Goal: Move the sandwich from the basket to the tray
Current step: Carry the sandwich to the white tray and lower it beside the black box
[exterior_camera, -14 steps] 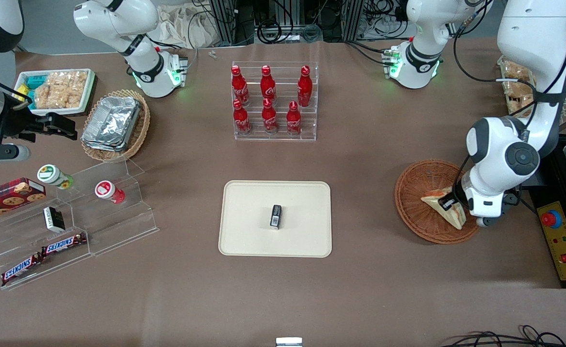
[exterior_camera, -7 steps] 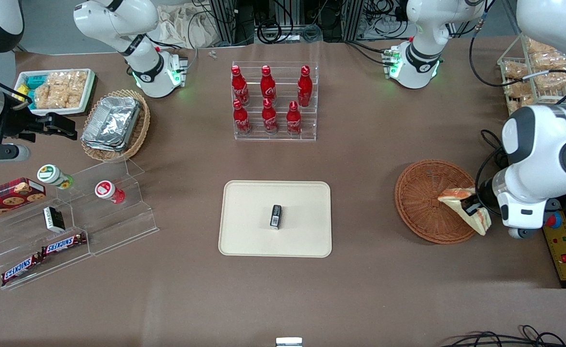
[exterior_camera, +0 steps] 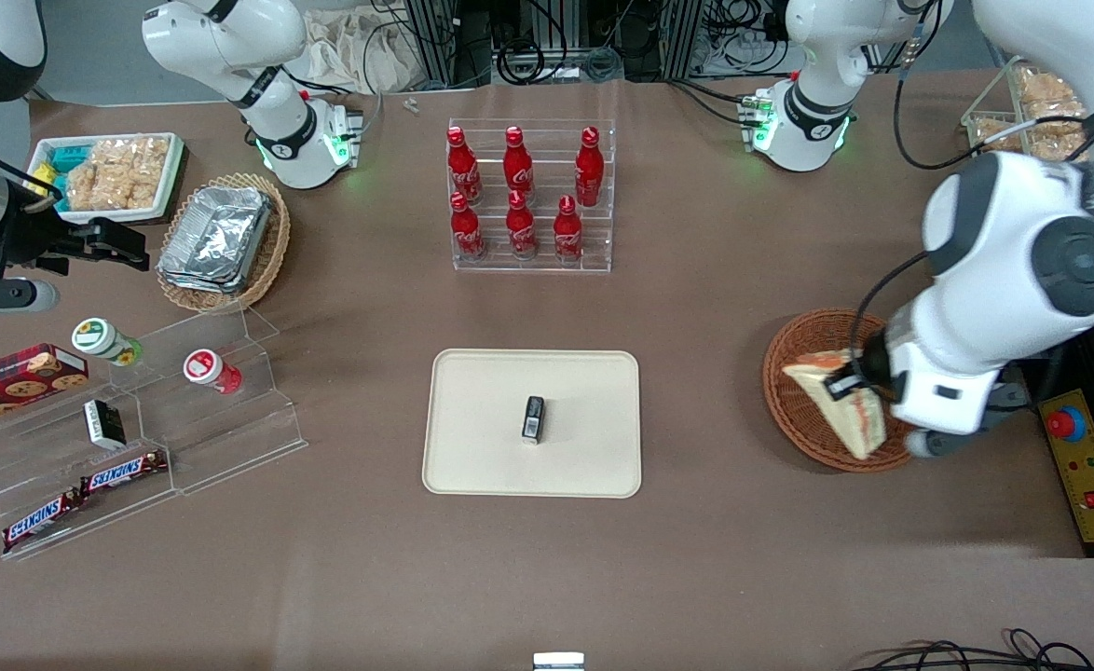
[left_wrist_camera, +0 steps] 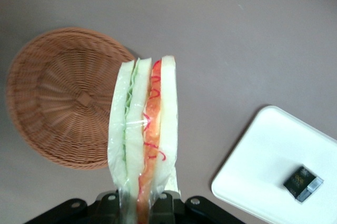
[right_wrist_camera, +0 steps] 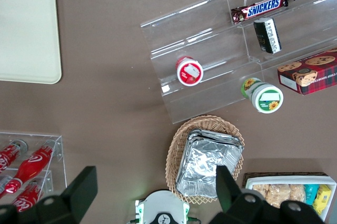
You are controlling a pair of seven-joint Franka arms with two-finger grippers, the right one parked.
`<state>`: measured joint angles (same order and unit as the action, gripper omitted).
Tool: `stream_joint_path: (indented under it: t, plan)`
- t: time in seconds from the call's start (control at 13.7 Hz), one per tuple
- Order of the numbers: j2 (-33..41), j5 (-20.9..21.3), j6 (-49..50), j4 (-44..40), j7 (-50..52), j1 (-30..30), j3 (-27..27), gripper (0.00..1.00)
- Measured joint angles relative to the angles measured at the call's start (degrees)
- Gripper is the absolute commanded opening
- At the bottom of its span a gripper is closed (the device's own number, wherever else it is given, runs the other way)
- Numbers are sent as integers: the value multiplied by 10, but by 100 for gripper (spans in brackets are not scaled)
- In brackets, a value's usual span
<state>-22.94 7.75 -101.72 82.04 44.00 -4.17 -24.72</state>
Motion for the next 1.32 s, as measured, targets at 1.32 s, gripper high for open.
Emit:
stream_joint_path:
  t: [1.32]
  plan:
    - [-285,135,-113,-105,4,184,-42,0]
